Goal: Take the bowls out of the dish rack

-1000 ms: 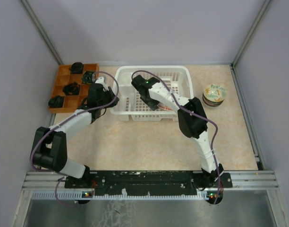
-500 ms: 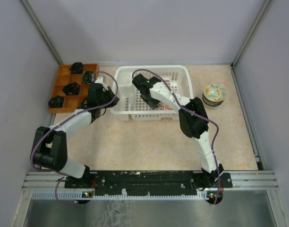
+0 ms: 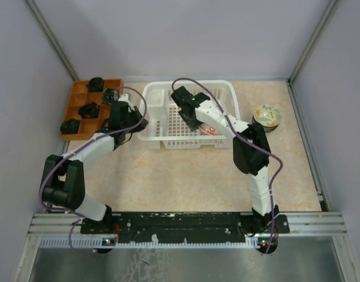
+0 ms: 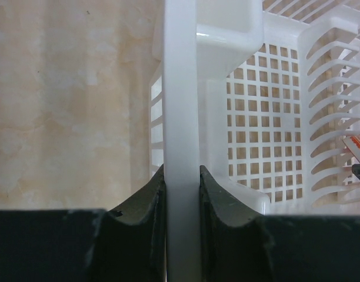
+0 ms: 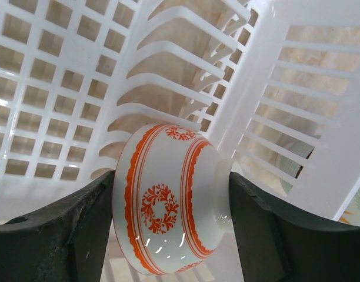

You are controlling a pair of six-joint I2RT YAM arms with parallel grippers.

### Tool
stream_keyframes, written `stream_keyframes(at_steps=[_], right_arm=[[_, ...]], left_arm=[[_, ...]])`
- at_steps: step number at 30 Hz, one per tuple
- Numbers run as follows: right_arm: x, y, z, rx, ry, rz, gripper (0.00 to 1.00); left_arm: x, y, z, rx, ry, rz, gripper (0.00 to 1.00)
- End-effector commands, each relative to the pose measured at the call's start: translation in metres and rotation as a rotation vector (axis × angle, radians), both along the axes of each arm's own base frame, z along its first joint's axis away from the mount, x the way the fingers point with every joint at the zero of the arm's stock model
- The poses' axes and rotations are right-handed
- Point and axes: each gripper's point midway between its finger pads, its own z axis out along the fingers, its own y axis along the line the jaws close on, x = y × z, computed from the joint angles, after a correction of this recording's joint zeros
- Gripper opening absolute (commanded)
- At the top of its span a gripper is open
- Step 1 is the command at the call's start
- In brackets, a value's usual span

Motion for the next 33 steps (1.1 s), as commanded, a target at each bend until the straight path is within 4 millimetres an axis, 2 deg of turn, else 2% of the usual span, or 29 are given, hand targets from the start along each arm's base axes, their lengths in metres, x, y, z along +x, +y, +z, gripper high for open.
stream_keyframes(at_steps=[1,11,18,33], right_arm=[[0.015,-0.005,0.057,0.148,-0.182,-0.073,0.63],[0.016,-0.033,0.05,0.297,-0.234,-0.186,0.63],[0.025,-0.05,0.051,0.44,-0.283,-0.253,0.63],[0.046,-0.065,0.051,0.748,-0.37,-0.372,0.63]], left_arm=[[0.002,0.003,-0.006,0.017,0.026,0.009,0.0],[0.002,0.004,-0.006,0.018,0.028,0.012,0.0],[0.001,0.004,-0.003,0.012,0.024,0.015,0.0],[-0.004,0.005,-0.005,0.004,0.029,0.019,0.0]])
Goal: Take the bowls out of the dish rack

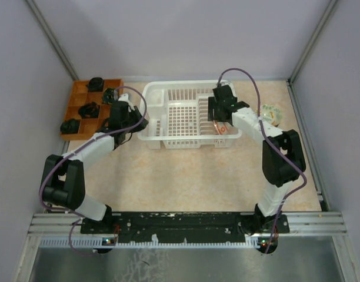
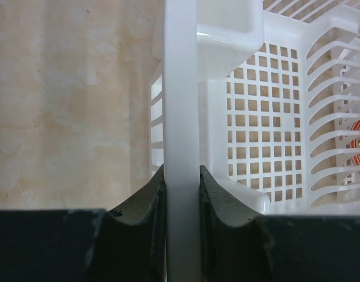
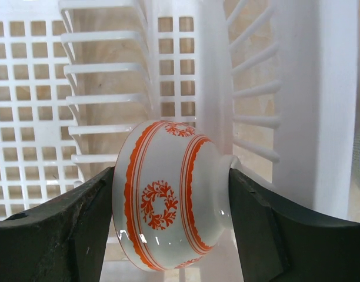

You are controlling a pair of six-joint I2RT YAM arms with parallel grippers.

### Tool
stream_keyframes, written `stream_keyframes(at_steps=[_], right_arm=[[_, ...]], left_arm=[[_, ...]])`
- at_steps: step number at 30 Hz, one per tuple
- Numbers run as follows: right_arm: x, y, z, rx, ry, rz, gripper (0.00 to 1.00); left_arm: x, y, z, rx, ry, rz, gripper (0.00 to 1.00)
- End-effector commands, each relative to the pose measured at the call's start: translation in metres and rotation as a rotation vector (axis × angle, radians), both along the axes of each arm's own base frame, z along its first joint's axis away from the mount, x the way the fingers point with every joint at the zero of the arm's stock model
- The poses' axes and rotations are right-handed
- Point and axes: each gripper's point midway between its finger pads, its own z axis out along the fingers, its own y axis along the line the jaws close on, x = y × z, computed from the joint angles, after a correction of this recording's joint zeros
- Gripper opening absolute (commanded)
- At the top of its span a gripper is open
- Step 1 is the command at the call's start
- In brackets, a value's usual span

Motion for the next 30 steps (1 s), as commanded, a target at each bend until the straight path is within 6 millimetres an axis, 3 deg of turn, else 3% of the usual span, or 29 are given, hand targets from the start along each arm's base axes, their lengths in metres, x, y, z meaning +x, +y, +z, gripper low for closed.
stream_keyframes(at_steps=[1,5,12,13,15,24,25,30], right_arm=[[0.022,0.005,0.053,0.167,-0.186,-0.056,0.63],[0.022,0.003,0.06,0.201,-0.234,-0.076,0.63],[0.021,0.001,0.054,0.246,-0.224,-0.109,0.64],[0.02,0.0,0.065,0.268,-0.246,-0.113,0.64],[0.019,-0.001,0.067,0.275,-0.256,-0.115,0.64],[0.013,-0.022,0.061,0.123,-0.203,-0.126,0.76],[0.015,-0.023,0.048,0.097,-0.17,-0.128,0.77],[0.017,-0.031,0.038,-0.001,-0.098,-0.133,0.8]], left_arm=[[-0.005,0.004,-0.006,0.004,0.026,0.016,0.0],[-0.005,0.004,-0.006,0.003,0.025,0.017,0.0],[-0.007,0.004,-0.006,-0.003,0.024,0.016,0.0],[-0.007,0.004,-0.006,-0.002,0.026,0.015,0.0],[-0.007,0.003,-0.007,-0.003,0.027,0.013,0.0],[-0.007,0.004,-0.007,0.0,0.025,0.014,0.0],[-0.007,0.003,-0.007,-0.001,0.025,0.012,0.0],[-0.007,0.002,-0.007,-0.004,0.024,0.007,0.0]])
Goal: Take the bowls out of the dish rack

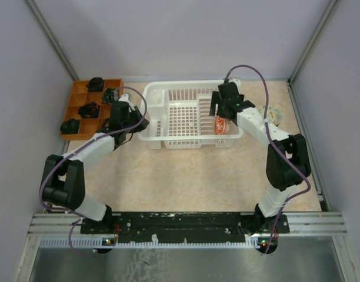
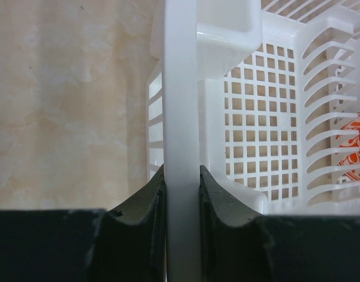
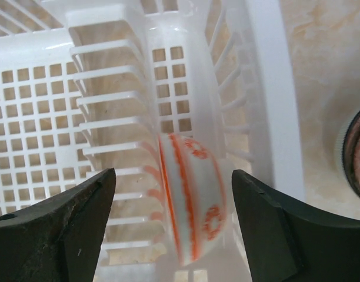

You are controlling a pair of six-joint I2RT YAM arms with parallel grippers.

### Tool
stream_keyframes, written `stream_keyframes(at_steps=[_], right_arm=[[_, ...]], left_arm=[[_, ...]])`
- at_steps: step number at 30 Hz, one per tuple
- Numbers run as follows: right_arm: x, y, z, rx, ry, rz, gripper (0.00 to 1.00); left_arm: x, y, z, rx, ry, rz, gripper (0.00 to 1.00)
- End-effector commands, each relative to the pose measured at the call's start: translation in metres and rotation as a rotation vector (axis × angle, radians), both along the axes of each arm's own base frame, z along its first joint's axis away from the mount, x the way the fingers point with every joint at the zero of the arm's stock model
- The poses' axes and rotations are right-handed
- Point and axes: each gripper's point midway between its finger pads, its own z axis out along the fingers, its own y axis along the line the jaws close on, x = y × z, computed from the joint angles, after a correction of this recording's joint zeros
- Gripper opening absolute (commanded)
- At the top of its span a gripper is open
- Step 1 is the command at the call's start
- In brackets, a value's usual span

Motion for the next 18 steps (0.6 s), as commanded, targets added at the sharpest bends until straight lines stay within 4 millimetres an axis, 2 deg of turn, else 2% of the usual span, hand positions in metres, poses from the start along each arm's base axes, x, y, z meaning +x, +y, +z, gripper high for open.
stream_keyframes(at_steps=[1,7,18], right_arm=[[0.012,-0.024,0.016,-0.135,-0.002,-0.051,0.8],[0.007,-0.028,0.014,-0.204,0.02,-0.038,0.79],[-0.013,-0.026,0.032,-0.473,0.014,-0.057,0.68]], left_arm=[[-0.006,0.005,-0.007,0.014,0.02,0.007,0.0],[-0.005,0.004,-0.008,0.019,0.02,0.005,0.0],[-0.005,0.005,-0.007,0.026,0.016,0.006,0.0]])
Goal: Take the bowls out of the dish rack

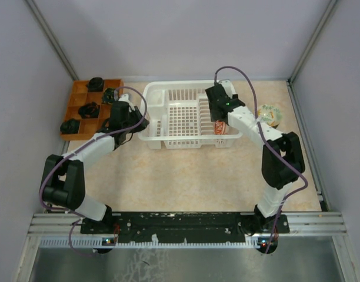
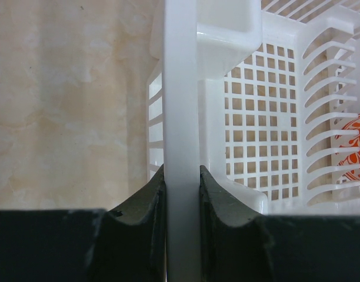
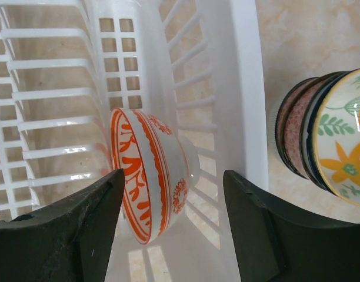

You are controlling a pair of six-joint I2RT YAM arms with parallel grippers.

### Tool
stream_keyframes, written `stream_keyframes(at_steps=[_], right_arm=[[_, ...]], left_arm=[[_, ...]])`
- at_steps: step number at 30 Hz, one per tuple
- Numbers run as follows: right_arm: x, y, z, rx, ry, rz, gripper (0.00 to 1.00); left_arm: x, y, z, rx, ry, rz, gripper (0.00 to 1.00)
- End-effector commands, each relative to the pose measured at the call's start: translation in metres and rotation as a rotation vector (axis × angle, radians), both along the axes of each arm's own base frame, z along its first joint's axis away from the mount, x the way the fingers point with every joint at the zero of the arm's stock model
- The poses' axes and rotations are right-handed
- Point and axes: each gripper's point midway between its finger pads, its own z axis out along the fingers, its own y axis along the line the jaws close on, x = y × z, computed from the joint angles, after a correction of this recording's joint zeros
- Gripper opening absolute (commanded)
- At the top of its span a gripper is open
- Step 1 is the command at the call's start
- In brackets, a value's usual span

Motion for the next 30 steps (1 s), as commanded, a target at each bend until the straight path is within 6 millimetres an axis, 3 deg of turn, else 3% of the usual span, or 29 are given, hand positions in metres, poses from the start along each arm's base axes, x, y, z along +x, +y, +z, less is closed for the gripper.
stream_keyframes(at_steps=[1,18,25,30], right_arm=[[0.0,-0.01,0.027,-0.18,-0.044,-0.047,0.67],[-0.009,0.001,0.024,-0.494,-0.011,-0.071,0.47],[-0.008,0.009,0.017,-0.526,0.007,-0.058,0.35],[-0.008,0.01,0.011,-0.537,0.024,-0.054,0.34]], left_arm=[[-0.005,0.005,-0.007,0.026,0.017,0.007,0.0],[-0.004,0.004,-0.009,0.024,0.017,-0.004,0.0],[-0.005,0.004,-0.011,0.026,0.017,-0.002,0.0],[-0.005,0.004,-0.012,0.024,0.018,-0.002,0.0]])
